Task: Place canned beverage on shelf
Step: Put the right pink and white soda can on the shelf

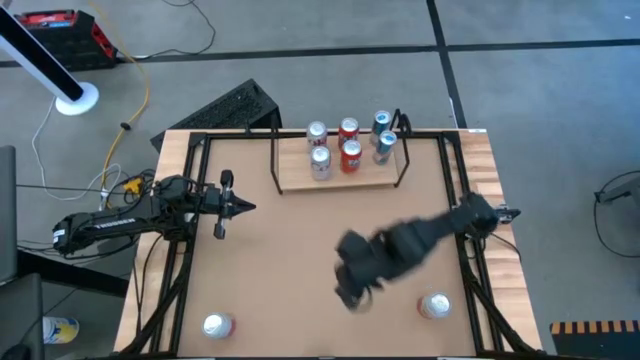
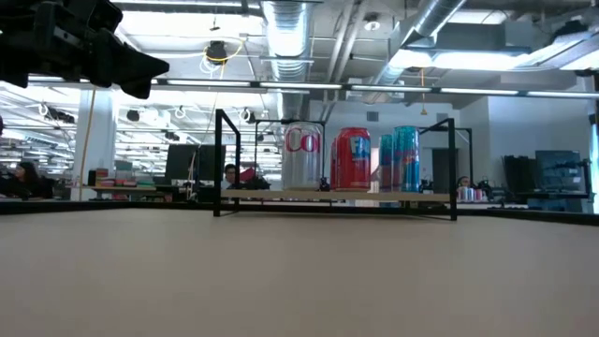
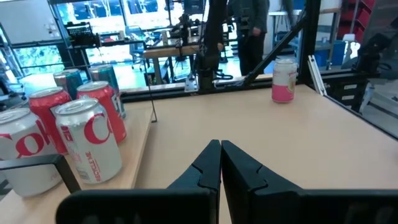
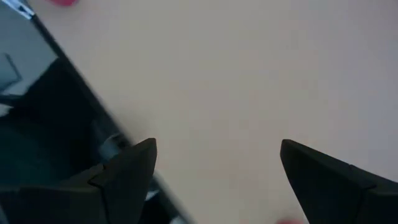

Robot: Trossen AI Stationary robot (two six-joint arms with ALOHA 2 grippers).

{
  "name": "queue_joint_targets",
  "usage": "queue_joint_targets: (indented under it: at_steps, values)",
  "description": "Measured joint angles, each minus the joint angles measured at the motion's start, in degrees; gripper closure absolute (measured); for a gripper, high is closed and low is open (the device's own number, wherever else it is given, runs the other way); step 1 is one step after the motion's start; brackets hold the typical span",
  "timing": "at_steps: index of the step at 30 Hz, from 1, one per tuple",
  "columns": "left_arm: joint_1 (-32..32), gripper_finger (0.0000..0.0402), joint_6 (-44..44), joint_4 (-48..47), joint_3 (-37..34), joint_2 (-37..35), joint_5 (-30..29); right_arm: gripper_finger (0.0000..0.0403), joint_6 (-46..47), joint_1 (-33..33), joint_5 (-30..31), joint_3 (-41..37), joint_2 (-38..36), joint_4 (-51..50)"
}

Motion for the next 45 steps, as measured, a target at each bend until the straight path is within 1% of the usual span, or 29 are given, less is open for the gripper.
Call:
queue_joint_targets:
  at_steps: [4, 7, 9, 16, 18, 20, 24, 30, 35, 38, 45]
  values:
    - [0.0, 0.0401, -0.1, 0.9, 0.0, 0.0, 0.1, 0.0038, 17.3, 8.3, -1.0, -3.2, 0.0, -0.1]
    - [0.0, 0.0401, 0.0, 1.6, 0.0, 0.0, 0.1, 0.0047, 24.8, 11.9, -2.4, -8.3, -1.0, 0.0]
    - [0.0, 0.0401, 0.0, 2.4, 0.0, 0.0, 0.2, 0.0054, 29.8, 12.5, -3.5, -12.2, -3.3, -0.3]
    - [0.0, 0.0401, 0.7, 5.3, 0.0, 0.0, 0.1, 0.0064, 45.0, 12.9, -17.7, -28.5, -12.2, 0.0]
    - [0.0, 0.0401, 0.7, 5.7, 0.0, 0.0, 0.1, 0.0063, 47.3, 13.4, -20.0, -32.1, -14.4, 0.4]
    - [0.0, 0.0401, 0.7, 5.7, 0.0, 0.0, 0.1, 0.006, 49.0, 14.2, -20.6, -35.5, -16.1, 1.9]
    - [0.0, 0.0401, 0.7, 5.8, 0.0, 0.0, 0.0, 0.0054, 53.4, 15.9, -23.8, -42.4, -19.1, 7.5]
    - [0.0, 0.0401, 1.0, 5.8, 0.0, 0.0, 0.0, 0.0047, 57.5, 19.1, -24.0, -51.0, -23.4, 16.2]
    - [0.0, 0.0401, 1.0, 5.7, 0.0, 0.0, 0.0, 0.0046, 59.9, 20.9, -23.9, -55.9, -25.1, 17.5]
    - [0.0, 0.0401, 1.0, 5.6, 0.0, 0.0, 0.0, 0.0046, 60.0, 21.3, -23.8, -58.0, -25.5, 20.5]
    - [0.0, 0.0402, 1.0, 5.6, 0.0, 0.0, 0.0, 0.0046, 59.6, 21.2, -23.1, -60.0, -25.5, 21.4]
